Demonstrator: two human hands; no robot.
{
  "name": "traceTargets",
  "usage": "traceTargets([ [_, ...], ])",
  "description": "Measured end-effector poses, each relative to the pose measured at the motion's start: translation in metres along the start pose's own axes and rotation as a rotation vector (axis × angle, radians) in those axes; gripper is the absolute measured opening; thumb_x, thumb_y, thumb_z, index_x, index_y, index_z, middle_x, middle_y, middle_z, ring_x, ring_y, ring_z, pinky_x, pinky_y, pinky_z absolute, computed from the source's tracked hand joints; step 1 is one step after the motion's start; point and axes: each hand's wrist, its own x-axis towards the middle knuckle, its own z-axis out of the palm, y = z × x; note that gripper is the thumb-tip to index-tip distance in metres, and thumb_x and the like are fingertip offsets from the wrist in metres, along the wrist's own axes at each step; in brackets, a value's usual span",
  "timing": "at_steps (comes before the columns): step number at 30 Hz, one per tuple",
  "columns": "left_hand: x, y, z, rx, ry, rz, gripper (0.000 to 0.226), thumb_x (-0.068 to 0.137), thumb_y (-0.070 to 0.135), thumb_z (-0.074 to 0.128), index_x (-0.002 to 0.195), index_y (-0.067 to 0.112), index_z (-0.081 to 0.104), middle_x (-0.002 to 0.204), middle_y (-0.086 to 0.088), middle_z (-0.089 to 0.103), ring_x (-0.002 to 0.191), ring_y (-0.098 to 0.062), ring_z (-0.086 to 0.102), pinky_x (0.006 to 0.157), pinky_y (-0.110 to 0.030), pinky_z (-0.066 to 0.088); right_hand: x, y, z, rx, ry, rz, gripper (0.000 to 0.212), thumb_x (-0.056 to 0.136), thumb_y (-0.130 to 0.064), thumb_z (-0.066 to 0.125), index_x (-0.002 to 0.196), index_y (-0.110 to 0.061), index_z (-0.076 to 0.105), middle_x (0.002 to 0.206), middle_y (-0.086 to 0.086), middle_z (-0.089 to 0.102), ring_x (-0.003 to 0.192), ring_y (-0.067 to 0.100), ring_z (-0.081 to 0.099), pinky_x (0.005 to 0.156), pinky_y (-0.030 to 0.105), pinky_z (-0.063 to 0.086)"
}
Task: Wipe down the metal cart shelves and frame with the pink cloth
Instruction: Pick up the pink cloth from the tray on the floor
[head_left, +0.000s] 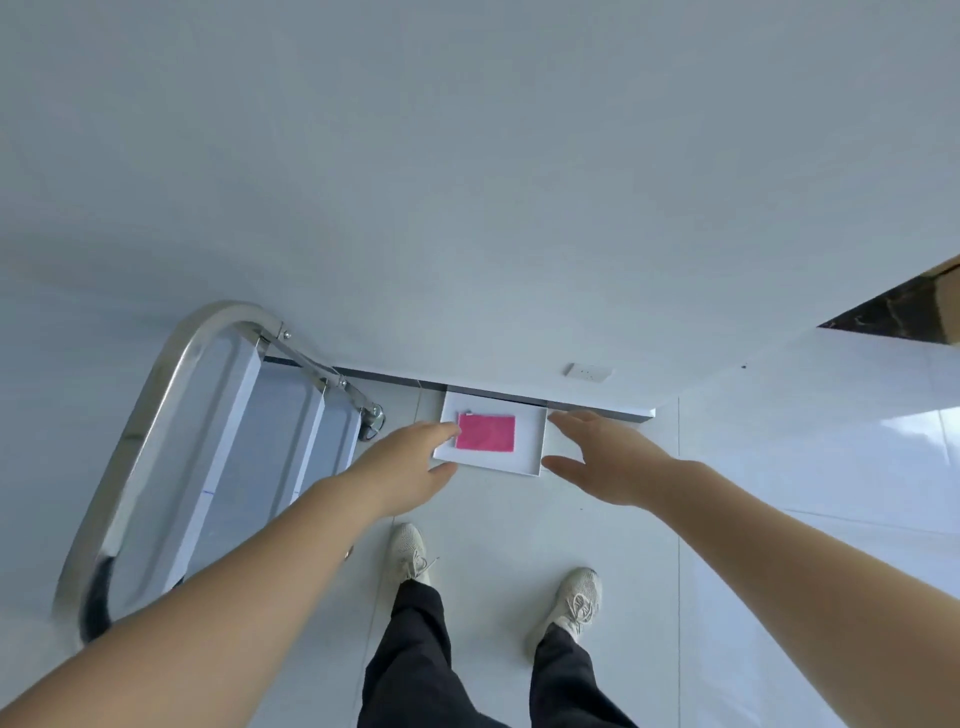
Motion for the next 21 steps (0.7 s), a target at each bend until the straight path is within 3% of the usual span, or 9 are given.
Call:
traceTargets([
  [4, 0.053, -0.028, 0.013, 0.025, -0.048, 0.005, 0.050, 0.095, 0.029, 0.048, 0.143, 0.022, 0.034, 0.147, 0.004, 0.038, 0.133, -0.015, 0.037, 0.105, -0.026, 0.030, 0.043, 0.010, 0.017, -0.007, -0.054, 0.034, 0.061, 0.097, -0.049, 0.041, 0.149, -0.025, 0.022, 0.150, -0.006, 0.031, 0.121, 0.018, 0.049, 0.097, 0.033, 0.043],
  [10, 0.139, -0.092, 0.078, 0.072, -0.115, -0.039, 0.051, 0.095, 0.029, 0.045, 0.144, 0.022, 0.031, 0.150, 0.004, 0.032, 0.133, -0.017, 0.036, 0.106, -0.034, 0.034, 0.146, 0.033, 0.079, -0.048, -0.118, 0.049, 0.056, 0.097, -0.049, 0.040, 0.146, -0.023, 0.028, 0.146, -0.002, 0.037, 0.119, 0.021, 0.050, 0.096, 0.035, 0.044],
  [16, 0.219, -0.153, 0.154, 0.171, -0.049, -0.078, 0.050, 0.095, 0.030, 0.044, 0.143, 0.021, 0.031, 0.145, 0.002, 0.037, 0.124, -0.024, 0.044, 0.095, -0.035, 0.040, 0.249, 0.066, 0.173, -0.027, -0.131, 0.066, 0.055, 0.097, -0.047, 0.042, 0.144, -0.021, 0.031, 0.141, 0.001, 0.042, 0.115, 0.023, 0.053, 0.096, 0.038, 0.045],
  [21, 0.283, -0.206, 0.222, 0.211, -0.019, -0.060, 0.047, 0.094, 0.030, 0.045, 0.138, 0.018, 0.036, 0.139, 0.000, 0.042, 0.120, -0.026, 0.046, 0.095, -0.038, 0.043, 0.328, 0.094, 0.251, -0.016, -0.139, 0.093, 0.053, 0.098, -0.044, 0.042, 0.145, -0.021, 0.032, 0.142, 0.000, 0.041, 0.115, 0.022, 0.053, 0.095, 0.036, 0.045],
])
